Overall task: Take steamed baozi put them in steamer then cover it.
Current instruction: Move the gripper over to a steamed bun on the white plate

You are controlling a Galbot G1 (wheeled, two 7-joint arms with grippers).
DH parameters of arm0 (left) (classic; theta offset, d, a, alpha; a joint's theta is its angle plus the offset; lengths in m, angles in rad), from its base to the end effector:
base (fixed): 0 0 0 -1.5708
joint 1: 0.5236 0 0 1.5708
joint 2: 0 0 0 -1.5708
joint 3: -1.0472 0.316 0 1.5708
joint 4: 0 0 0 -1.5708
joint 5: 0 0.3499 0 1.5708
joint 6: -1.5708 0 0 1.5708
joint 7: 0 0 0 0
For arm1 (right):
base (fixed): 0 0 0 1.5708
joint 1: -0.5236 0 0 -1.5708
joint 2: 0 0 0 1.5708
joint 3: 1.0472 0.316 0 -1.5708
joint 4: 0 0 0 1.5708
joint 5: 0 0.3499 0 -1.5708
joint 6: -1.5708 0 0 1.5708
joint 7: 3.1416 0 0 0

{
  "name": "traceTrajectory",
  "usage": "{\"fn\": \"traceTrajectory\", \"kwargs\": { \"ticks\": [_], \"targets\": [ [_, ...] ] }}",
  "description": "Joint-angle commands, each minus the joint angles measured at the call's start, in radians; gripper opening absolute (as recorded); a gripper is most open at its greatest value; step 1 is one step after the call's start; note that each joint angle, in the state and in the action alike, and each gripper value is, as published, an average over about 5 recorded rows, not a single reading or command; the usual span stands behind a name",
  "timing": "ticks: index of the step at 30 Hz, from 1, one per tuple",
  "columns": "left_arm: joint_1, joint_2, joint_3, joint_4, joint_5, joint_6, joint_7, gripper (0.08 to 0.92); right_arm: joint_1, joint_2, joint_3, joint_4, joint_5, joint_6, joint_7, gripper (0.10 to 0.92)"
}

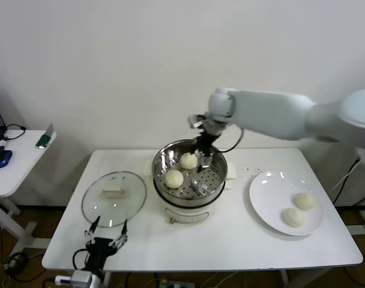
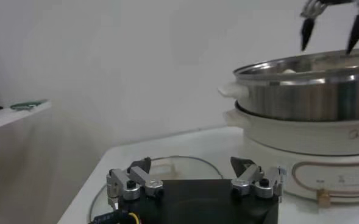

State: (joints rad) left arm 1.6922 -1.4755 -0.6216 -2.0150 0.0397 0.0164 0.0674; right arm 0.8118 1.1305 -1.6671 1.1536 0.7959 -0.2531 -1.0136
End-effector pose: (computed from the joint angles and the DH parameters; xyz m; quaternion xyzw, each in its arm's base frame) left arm 0.1539 0.0465 -0.3184 -0.0174 -0.9905 -0.0820 0.1089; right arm 0.5563 0.0404 -0.0289 0.5664 -0.5399 0.5109 0.3560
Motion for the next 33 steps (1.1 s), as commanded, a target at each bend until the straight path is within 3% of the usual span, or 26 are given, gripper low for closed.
{"fn": "traceTrajectory", "kwargs": {
  "ticks": [1, 8, 15, 33],
  "targets": [
    [-0.001, -0.003, 0.003, -0.003, 0.001, 0.006, 0.0, 0.823, 0.113, -0.355, -0.064, 0.188, -0.125, -0.02, 0.0, 0.823],
    [0.005, -0.02, 0.015, -0.003, -0.011, 0.016, 0.001, 0.823, -0.027, -0.551, 0.0, 0.221, -0.341, 0.0, -0.059, 0.823],
    [0.016, -0.03, 0.017, -0.014, -0.008, 0.011, 0.003, 0.823, -0.348, -0.65, 0.226, 0.166, -0.572, 0.035, -0.085, 0.823],
    [0.019, -0.051, 0.004, -0.017, 0.008, 0.027, -0.002, 0.823, -0.708, -0.58, 0.555, -0.028, -0.766, 0.082, -0.096, 0.823]
  ]
}}
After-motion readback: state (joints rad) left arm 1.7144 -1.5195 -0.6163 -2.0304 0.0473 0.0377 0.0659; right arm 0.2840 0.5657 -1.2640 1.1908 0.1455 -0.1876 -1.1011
